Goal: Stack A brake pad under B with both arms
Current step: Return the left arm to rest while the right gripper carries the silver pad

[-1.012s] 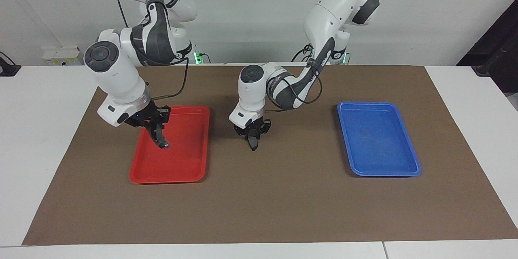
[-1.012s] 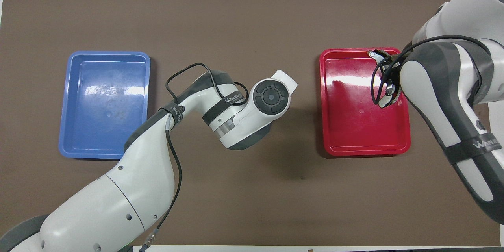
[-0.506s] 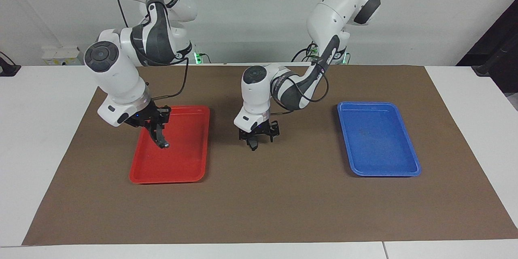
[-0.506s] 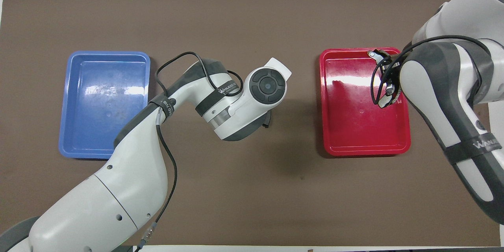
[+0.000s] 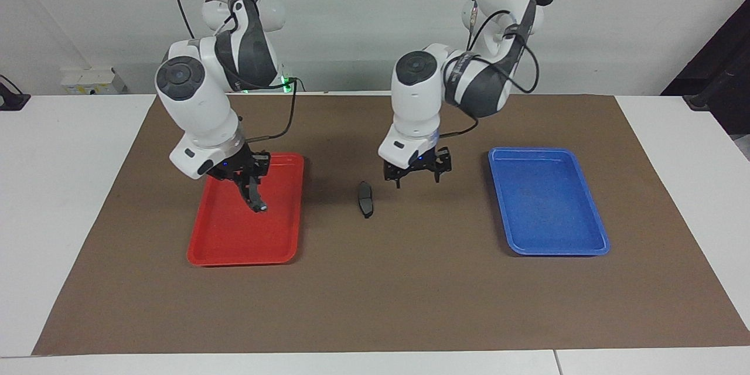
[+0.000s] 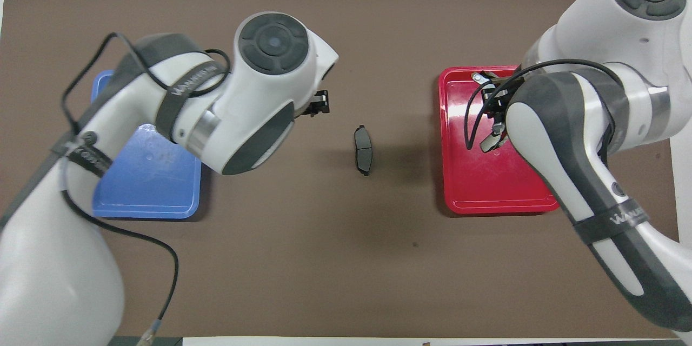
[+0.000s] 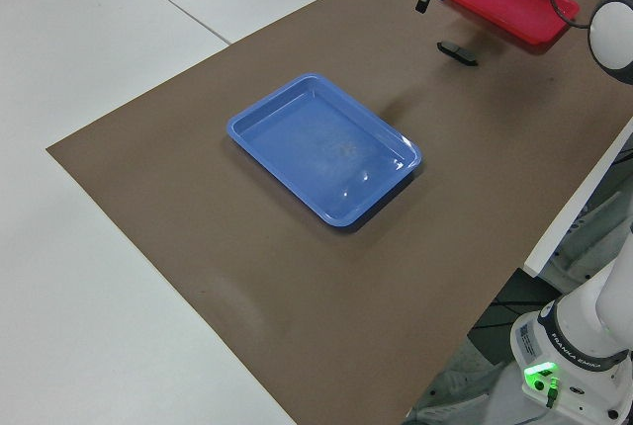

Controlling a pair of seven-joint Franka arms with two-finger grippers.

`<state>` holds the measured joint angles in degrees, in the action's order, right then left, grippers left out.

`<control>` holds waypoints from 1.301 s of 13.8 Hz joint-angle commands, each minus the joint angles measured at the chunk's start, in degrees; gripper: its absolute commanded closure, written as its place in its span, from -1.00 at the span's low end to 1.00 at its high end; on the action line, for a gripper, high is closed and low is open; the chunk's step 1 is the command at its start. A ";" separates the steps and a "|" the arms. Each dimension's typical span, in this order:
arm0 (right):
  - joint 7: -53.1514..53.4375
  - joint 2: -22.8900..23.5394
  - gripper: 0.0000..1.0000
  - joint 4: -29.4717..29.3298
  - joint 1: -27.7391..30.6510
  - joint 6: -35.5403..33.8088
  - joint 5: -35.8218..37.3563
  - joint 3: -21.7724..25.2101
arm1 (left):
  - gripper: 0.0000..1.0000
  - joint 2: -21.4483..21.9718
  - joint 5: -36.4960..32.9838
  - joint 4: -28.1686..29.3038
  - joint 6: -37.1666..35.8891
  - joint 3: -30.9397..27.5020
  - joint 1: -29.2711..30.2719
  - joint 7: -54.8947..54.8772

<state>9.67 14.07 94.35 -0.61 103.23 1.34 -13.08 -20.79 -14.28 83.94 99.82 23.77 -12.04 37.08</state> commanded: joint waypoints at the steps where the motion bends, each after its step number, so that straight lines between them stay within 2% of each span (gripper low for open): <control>1: 7.53 0.17 1.00 0.39 -1.57 3.62 -0.11 -3.87 | -1.00 6.79 5.13 2.28 -4.45 -6.78 1.67 -10.41; 4: 13.78 2.19 1.00 1.71 -2.73 8.45 -0.11 -7.91 | -1.00 13.91 10.84 3.95 -6.65 -16.71 4.21 -25.26; 7: 19.85 6.05 1.00 2.42 -6.49 13.57 0.68 -9.42 | -1.00 18.22 13.05 3.69 -11.57 -22.62 7.02 -34.16; 11: 20.57 10.62 1.00 3.56 -8.44 19.63 2.09 -9.50 | -1.00 19.03 13.14 3.07 -12.20 -21.40 9.41 -33.74; 13: 19.78 10.72 1.00 5.05 -8.44 20.08 3.75 -9.50 | -1.00 20.42 13.14 3.94 -11.15 -21.14 8.70 -33.30; 18: 19.16 10.81 0.99 8.57 -8.53 23.77 3.94 -9.59 | -1.00 20.70 13.14 4.48 -11.23 -21.14 8.26 -32.60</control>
<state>29.39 25.99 100.98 -9.75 125.15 4.45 -21.91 -2.01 -1.88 85.92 87.72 2.92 -3.49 3.66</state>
